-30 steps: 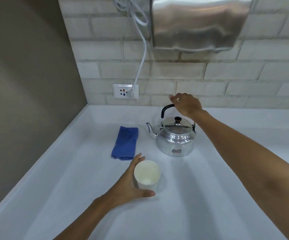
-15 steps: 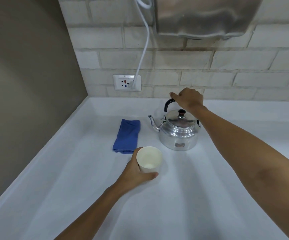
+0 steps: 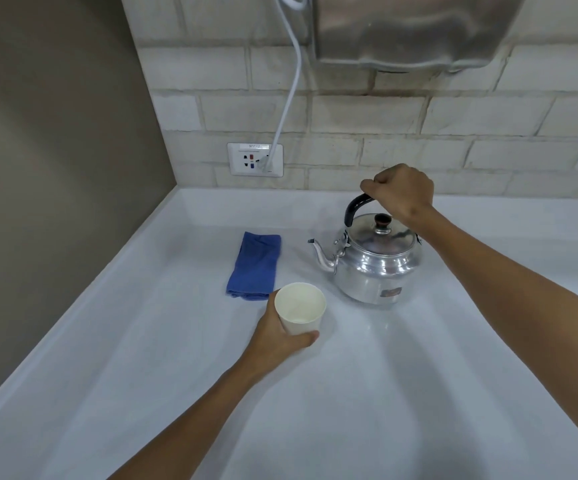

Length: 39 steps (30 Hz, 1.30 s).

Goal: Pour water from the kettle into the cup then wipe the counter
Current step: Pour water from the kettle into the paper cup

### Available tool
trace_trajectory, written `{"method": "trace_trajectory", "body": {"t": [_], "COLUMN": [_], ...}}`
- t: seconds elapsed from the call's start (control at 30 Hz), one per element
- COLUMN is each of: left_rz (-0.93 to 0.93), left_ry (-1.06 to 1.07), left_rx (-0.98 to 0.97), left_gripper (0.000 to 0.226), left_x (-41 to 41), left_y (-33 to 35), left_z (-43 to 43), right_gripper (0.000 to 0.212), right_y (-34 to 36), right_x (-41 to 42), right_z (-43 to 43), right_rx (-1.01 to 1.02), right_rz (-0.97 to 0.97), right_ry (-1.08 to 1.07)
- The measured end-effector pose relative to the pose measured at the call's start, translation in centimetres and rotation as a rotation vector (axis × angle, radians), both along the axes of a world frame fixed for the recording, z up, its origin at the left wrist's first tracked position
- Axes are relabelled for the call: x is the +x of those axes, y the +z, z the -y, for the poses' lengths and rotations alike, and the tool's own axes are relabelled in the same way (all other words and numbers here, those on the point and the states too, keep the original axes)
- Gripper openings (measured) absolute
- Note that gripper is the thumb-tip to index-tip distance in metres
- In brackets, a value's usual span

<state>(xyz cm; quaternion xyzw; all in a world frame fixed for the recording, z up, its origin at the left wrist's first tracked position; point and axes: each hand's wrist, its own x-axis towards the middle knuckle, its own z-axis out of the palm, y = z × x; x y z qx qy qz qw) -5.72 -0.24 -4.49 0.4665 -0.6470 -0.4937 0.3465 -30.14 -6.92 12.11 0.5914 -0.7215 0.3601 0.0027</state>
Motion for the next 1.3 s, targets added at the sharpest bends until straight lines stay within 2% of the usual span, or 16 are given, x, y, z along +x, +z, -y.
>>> {"method": "trace_trajectory", "body": {"t": [0.4,0.6,0.73,0.87,1.0,1.3], "left_rz": [-0.088,-0.088,-0.105,-0.105,-0.090,-0.077], "left_ry": [0.077,0.083,0.078,0.088,0.088,0.087], "left_rx": [0.044,0.056,0.060,0.054,0.034,0.022], "left_gripper": [0.078,0.078,0.071,0.076,0.077,0.078], "left_x": [-1.3,-1.5,-1.5,-1.6,-1.7,-1.6], "left_y": [1.1,1.6,1.6,1.6,1.4,1.1], "left_z": [-0.6,-0.8,-0.9,-0.9,-0.8,-0.8], "right_gripper": [0.040,0.039,0.038,0.039,0.031,0.041], "right_y": [3.4,4.1,4.3,4.4,4.4,4.9], "right_x": [1.4,2.9,4.0,4.8,5.6,6.6], "right_z": [-3.7,-4.3,-4.6,-4.9,-5.3,-5.7], "right_rx": [-0.049,-0.062,-0.073,-0.088,-0.108,-0.055], "right_rz": [-0.331,-0.434,-0.550,-0.654,-0.716,-0.778], "right_ry": [0.128,0.173,0.202,0.220,0.264,0.290]}}
